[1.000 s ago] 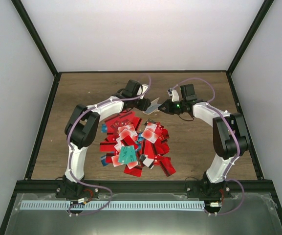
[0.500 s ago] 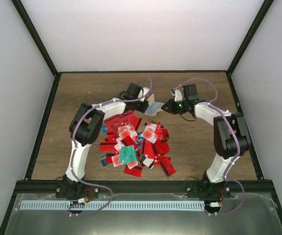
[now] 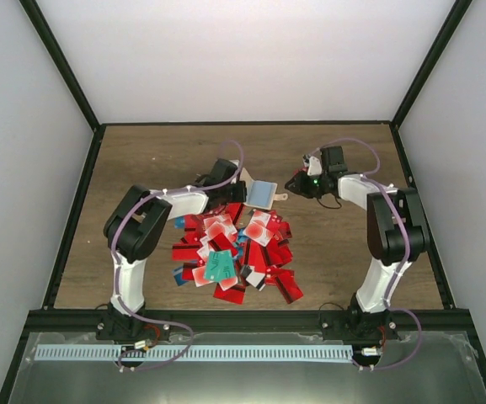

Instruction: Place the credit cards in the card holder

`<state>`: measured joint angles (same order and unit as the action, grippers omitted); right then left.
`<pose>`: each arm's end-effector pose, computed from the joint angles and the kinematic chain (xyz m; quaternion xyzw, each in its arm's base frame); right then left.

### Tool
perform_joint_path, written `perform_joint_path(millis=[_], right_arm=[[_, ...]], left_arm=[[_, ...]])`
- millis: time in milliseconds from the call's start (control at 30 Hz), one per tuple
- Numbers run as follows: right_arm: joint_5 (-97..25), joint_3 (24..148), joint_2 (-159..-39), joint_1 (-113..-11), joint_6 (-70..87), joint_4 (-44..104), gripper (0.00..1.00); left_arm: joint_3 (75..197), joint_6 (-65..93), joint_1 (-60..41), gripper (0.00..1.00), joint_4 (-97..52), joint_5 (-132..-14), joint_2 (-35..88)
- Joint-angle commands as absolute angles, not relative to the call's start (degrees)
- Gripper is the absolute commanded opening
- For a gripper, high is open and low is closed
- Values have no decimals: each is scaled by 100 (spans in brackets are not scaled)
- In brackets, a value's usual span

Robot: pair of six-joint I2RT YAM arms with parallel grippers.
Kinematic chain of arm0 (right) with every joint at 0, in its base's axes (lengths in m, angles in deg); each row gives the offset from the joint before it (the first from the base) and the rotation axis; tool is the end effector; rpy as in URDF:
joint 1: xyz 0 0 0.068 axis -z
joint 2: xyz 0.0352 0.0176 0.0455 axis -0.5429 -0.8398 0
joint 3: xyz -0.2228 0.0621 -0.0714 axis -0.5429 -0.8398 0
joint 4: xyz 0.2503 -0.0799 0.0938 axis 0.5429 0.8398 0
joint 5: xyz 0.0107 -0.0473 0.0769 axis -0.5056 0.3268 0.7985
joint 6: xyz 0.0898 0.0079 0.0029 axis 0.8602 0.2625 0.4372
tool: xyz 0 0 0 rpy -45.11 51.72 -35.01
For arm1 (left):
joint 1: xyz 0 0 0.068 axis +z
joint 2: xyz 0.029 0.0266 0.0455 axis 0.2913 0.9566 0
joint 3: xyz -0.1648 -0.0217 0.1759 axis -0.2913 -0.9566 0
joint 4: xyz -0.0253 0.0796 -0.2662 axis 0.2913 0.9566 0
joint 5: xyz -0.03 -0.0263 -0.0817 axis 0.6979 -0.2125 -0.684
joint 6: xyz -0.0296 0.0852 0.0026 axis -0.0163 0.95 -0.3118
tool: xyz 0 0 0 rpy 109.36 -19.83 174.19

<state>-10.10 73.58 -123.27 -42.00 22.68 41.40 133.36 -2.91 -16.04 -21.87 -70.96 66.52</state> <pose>0.3879 0.1070 0.0902 0.0053 0.9156 0.3399 0.2148 0.3787 -0.2562 0.0662 0.0608 0.9189 -0.2397 0.3075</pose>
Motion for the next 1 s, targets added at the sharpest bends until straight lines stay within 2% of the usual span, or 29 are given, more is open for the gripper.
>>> perform_joint_path(millis=[0,233,600,833,967], right_arm=[[-971,7399,-11666,-4303,2257,4063,26],[-773,7293,-11494,-4880,2389,3841,31],[-210,7861,-12581,-5361,2698,3426,28],[-22,8234,-13223,-5372,2608,3438,26],[296,8306,-13265,-5481,2467,3400,26]], left_arm=[[13105,-1029,-1779,5,-2452,-6594,6300],[12721,-1875,-1831,5,-3025,-6600,6191],[11886,-2549,-1831,10,-4411,-7399,6074],[11528,-2550,-1762,24,-4643,-7497,5963],[11163,-2484,-1633,37,-4807,-7538,5778]])
